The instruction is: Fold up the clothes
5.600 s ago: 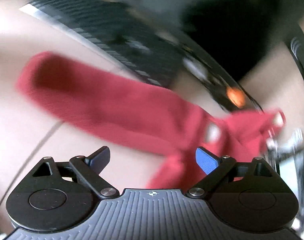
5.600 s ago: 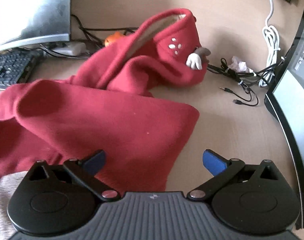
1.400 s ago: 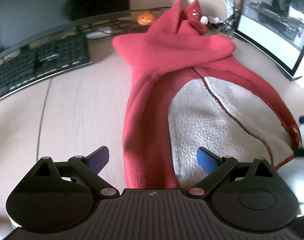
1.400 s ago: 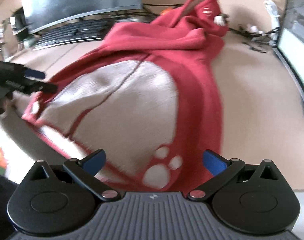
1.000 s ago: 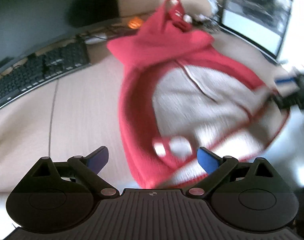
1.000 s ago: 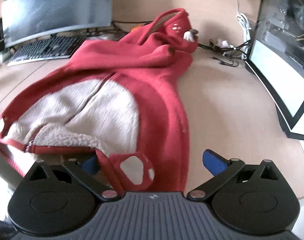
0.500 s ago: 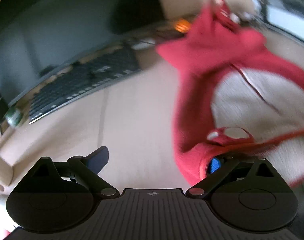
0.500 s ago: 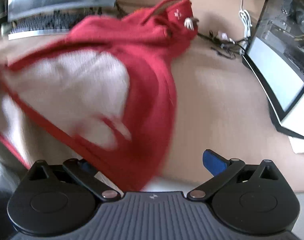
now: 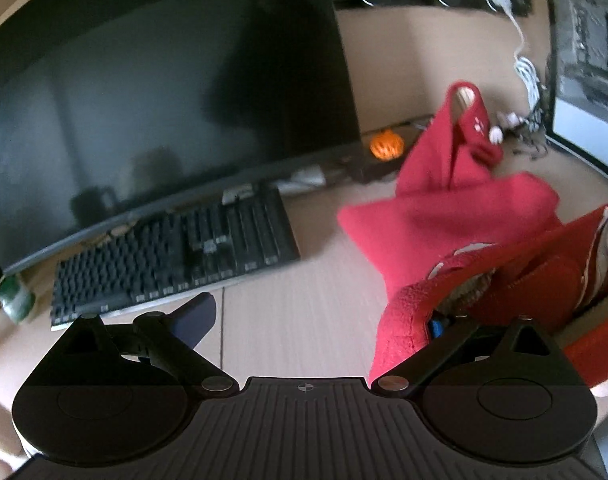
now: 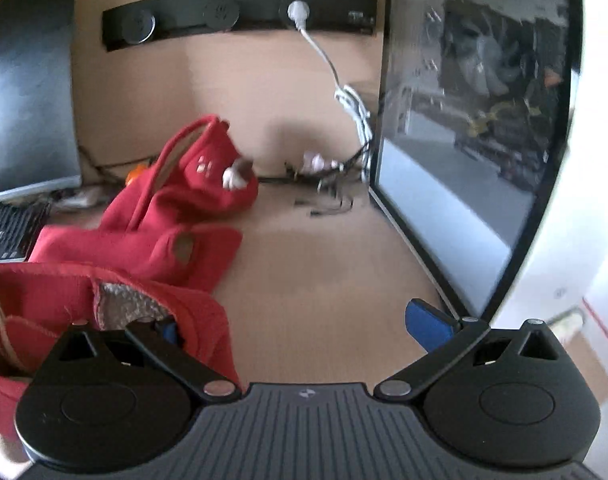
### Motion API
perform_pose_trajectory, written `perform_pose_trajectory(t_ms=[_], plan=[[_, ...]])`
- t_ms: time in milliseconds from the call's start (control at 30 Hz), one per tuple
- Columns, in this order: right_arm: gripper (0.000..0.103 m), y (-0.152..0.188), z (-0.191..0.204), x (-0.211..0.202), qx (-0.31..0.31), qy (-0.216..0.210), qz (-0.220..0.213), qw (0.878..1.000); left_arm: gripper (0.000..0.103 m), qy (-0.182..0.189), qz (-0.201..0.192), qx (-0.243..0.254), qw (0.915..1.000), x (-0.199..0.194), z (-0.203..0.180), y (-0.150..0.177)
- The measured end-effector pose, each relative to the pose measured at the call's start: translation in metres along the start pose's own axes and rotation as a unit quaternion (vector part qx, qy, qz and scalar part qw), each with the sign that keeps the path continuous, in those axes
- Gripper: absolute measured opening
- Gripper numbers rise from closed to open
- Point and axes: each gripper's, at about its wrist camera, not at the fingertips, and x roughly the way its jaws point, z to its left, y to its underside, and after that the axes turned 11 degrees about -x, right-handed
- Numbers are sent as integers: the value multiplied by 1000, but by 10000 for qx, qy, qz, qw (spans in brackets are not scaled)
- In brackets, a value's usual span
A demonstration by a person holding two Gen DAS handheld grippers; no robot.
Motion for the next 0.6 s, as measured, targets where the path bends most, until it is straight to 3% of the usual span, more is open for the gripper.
perform_pose_trajectory(t_ms=[333, 600], plan=[[103, -23, 15, 24, 6, 301, 241, 9993, 101, 305, 37, 39, 9995, 39, 8, -11], [103, -38, 20, 36, -250, 289, 275, 9989, 100, 411, 322, -240, 9983, 60, 6, -7]])
